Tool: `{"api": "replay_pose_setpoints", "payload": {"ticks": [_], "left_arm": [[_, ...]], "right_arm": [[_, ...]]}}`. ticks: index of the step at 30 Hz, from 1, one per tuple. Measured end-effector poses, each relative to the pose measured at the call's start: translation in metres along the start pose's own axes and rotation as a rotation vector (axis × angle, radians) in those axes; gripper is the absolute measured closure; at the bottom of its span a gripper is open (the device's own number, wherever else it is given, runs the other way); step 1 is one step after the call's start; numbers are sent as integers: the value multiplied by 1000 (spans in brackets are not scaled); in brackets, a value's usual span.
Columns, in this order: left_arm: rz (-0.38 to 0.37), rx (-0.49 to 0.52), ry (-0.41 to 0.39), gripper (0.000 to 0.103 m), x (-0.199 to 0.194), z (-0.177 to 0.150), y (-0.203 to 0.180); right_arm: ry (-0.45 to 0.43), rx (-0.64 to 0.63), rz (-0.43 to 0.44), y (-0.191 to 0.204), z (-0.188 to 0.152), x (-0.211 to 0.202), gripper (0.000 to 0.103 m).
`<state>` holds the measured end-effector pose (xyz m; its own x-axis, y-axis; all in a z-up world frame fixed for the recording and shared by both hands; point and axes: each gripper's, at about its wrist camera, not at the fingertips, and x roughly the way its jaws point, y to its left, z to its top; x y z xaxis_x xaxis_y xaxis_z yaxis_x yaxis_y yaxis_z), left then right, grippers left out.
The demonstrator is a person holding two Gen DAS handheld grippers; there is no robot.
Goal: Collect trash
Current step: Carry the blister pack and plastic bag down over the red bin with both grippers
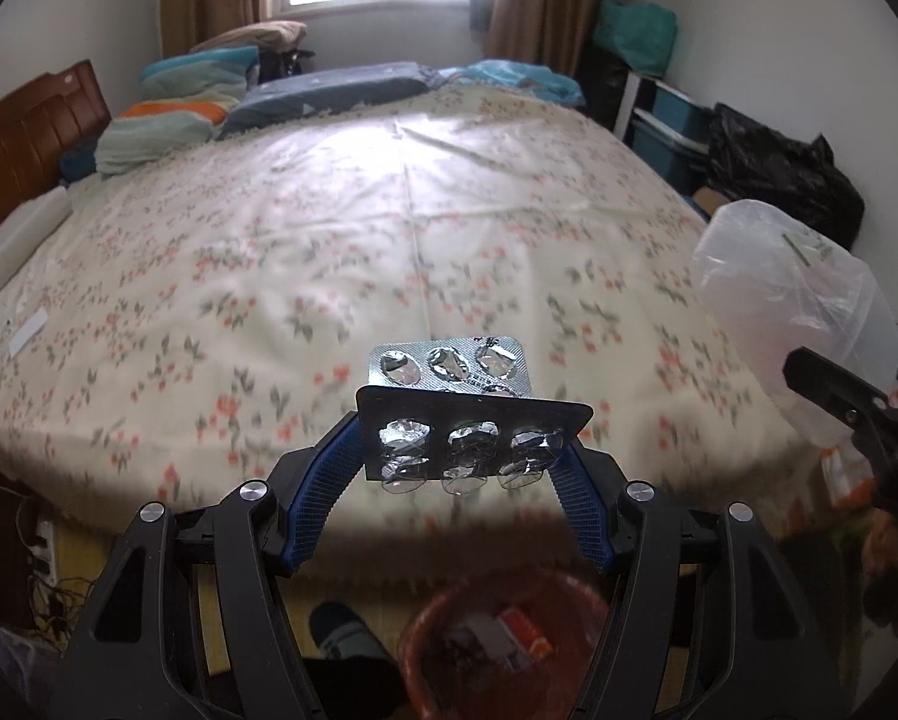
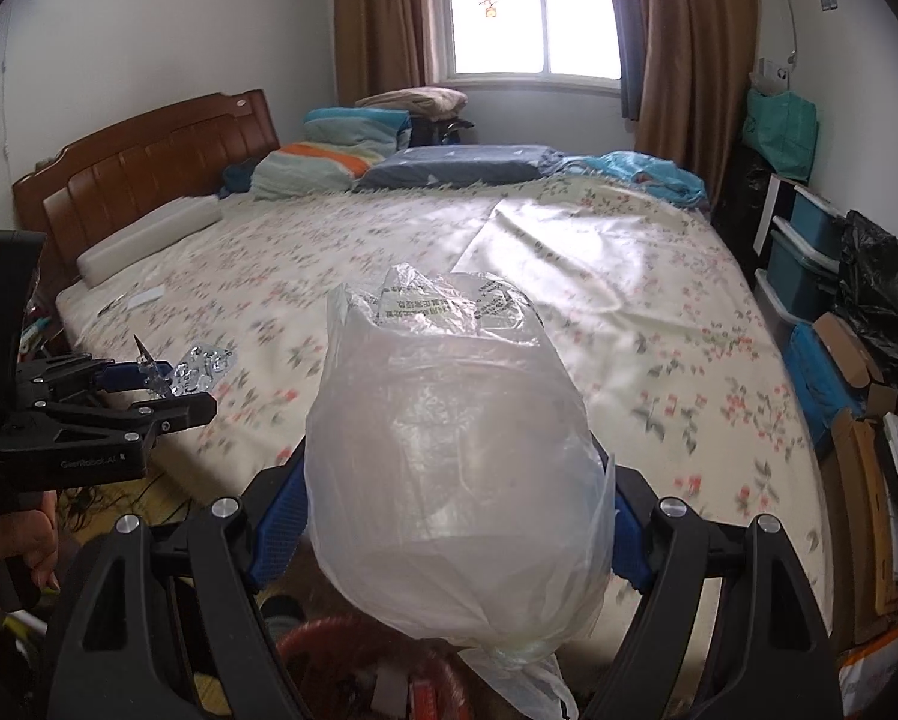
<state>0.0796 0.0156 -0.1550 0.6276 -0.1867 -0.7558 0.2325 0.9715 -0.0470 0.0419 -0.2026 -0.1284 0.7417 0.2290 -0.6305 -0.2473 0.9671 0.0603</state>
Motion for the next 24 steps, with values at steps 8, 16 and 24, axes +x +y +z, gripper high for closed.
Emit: {"api": "replay_pose_setpoints", "payload": {"ticks": [8,16,24], "left_arm": [[-17,12,61,39,-10,-58,-9],[-49,32,168,39,10,-120,-18],[-62,54,360,39,70,-190,-19]], "right_arm": [[66,-1,46,22,-54,-12,23],[148,6,71,42,-106,-7,23],[267,15,76,48,-164,24,23]]}}
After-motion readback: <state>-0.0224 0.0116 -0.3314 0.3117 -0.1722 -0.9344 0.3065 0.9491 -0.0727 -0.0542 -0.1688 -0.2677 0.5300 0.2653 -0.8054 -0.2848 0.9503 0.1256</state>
